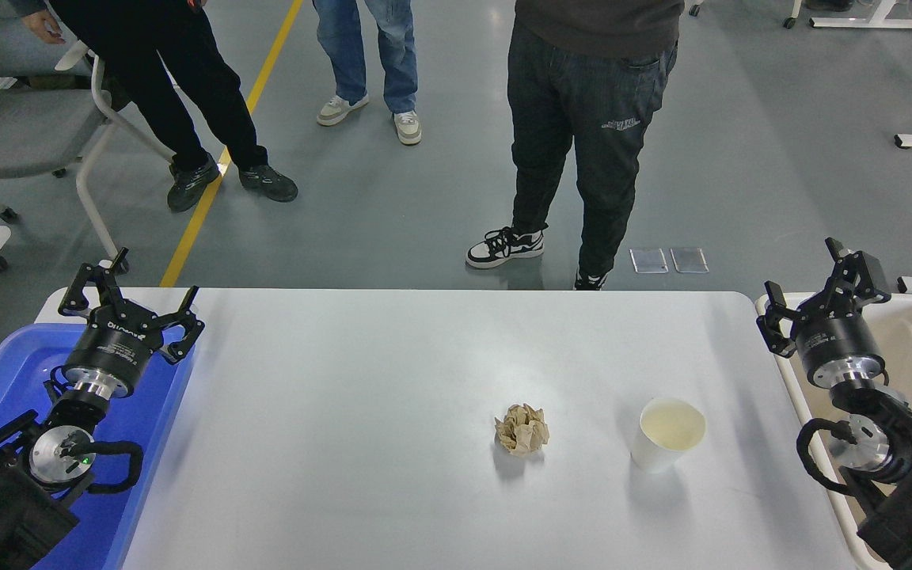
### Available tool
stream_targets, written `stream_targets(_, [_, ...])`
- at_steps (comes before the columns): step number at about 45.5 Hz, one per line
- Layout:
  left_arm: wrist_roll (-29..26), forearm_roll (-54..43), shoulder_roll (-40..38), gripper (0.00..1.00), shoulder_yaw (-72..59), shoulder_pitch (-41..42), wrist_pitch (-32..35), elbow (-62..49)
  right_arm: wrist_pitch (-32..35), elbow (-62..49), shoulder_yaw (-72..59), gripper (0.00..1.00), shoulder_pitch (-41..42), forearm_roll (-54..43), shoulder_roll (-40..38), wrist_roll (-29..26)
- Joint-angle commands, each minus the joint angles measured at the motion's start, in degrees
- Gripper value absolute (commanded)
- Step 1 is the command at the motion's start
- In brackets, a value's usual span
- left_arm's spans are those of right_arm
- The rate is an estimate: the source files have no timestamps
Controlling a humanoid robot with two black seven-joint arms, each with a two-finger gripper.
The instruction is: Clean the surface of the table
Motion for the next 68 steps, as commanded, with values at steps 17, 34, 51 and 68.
stream_targets(17, [-0.1, 0.0, 0.0, 1.0, 0.0, 0.0, 0.0, 0.0, -2.0, 6.0, -5.7, 0.99, 1.2, 1.6, -6.4, -9.6])
stream_targets(34, [0.0, 0.0, 0.0, 1.0, 0.0, 0.0, 0.0, 0.0, -2.7, 12.8, -16.7, 0.99, 4.0, -10.7, -14.8, -9.7])
stream_targets(51, [0.0, 0.0, 0.0, 1.0, 0.0, 0.0, 0.0, 0.0, -1.9, 32.3, -22.4, 0.99, 6.7, -27.5, -29.8, -13.2])
stream_targets(68, [0.0, 0.0, 0.0, 1.0, 0.0, 0.0, 0.0, 0.0, -2.0, 46.5, -38.5, 0.99, 18.8, -46.9, -38.1, -13.5])
